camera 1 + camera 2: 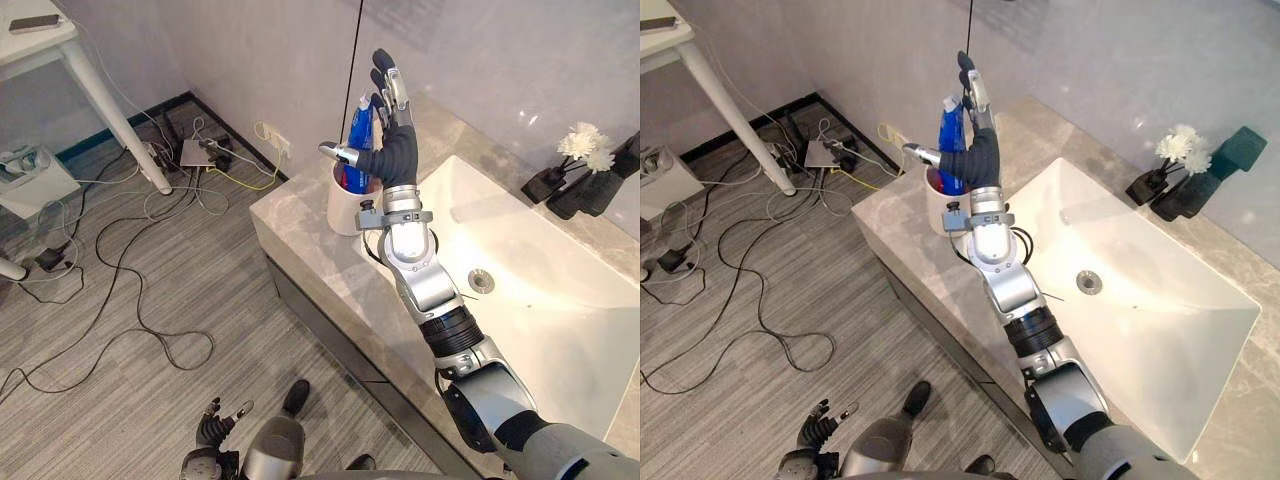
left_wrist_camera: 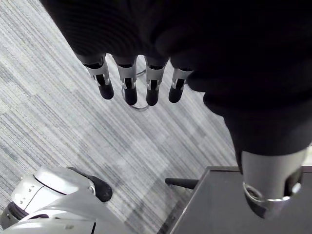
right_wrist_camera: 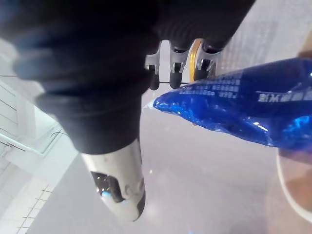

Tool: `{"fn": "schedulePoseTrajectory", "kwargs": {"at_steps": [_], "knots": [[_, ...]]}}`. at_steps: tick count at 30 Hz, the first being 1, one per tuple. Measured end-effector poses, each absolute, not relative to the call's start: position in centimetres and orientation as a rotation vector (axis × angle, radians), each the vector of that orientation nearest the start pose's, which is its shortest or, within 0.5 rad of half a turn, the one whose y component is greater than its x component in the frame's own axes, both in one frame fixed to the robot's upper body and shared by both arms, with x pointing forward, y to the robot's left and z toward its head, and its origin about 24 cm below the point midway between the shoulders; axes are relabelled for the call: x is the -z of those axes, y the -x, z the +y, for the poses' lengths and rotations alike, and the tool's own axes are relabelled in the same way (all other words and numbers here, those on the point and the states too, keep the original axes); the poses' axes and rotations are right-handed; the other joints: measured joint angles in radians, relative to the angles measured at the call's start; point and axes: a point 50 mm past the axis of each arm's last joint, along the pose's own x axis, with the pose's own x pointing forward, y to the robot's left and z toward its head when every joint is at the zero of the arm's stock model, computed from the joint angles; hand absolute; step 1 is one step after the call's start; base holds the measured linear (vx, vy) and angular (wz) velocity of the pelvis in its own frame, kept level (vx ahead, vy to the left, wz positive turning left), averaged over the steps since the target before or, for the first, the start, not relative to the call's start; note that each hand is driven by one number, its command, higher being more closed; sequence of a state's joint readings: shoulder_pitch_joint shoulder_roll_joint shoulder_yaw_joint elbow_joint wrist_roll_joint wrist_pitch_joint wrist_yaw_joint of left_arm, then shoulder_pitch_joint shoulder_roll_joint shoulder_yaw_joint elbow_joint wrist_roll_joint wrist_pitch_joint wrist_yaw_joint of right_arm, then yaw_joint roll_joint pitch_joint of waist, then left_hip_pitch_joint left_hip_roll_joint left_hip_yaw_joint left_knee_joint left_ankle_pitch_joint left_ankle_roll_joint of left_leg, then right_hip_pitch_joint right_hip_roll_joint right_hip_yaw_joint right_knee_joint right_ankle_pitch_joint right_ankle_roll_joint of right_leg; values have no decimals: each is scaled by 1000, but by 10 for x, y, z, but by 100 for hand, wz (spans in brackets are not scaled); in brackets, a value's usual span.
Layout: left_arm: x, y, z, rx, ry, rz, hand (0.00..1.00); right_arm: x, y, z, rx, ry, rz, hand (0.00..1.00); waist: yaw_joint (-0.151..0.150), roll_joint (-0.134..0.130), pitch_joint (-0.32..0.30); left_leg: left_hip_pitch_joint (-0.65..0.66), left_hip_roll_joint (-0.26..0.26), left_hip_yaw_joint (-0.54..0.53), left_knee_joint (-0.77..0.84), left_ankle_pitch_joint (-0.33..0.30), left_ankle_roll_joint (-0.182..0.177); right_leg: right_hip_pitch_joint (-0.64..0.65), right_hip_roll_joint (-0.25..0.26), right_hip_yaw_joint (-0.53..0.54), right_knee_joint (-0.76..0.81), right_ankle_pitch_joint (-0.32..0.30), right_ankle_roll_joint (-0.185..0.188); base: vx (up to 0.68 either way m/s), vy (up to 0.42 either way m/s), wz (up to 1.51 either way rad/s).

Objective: Organize washtable

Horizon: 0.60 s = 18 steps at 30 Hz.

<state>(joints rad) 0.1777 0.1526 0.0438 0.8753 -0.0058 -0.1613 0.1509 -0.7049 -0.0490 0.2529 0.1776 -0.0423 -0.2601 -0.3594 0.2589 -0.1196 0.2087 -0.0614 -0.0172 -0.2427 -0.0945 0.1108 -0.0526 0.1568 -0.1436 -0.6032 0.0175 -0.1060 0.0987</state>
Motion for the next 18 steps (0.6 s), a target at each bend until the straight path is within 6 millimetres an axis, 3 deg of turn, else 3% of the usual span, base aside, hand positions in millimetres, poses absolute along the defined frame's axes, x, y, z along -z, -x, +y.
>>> {"fn": "schedulePoseTrajectory", "kwargs": {"at_steps": [8, 12, 15, 18], "knots": [[142, -96, 228, -258, -193, 909, 0, -240, -296, -67, -166, 126, -940, 0, -30, -14, -34, 32, 5, 34, 0, 0, 0, 14, -3, 35, 1, 0, 0, -13, -6, -12], [145, -87, 230, -260, -198, 943, 0, -253, -277, -77, -252, 239, -1058, 0, -77, -16, -54, 47, 16, 63, 0, -1, 0, 10, -2, 66, 12, 0, 0, -49, -17, -23], [147, -81, 231, -257, -196, 967, 0, -256, -261, -93, -313, 350, -1118, 0, -96, -16, -70, 64, 26, 102, -2, -5, 1, 4, 0, 110, 16, 3, -4, -64, -12, -41], [150, -72, 233, -245, -193, 998, 0, -265, -244, -114, -330, 469, -1196, 0, -136, -20, -88, 74, 37, 139, -3, -7, 1, -9, 5, 150, 19, 7, -9, -56, -6, -38]]}}
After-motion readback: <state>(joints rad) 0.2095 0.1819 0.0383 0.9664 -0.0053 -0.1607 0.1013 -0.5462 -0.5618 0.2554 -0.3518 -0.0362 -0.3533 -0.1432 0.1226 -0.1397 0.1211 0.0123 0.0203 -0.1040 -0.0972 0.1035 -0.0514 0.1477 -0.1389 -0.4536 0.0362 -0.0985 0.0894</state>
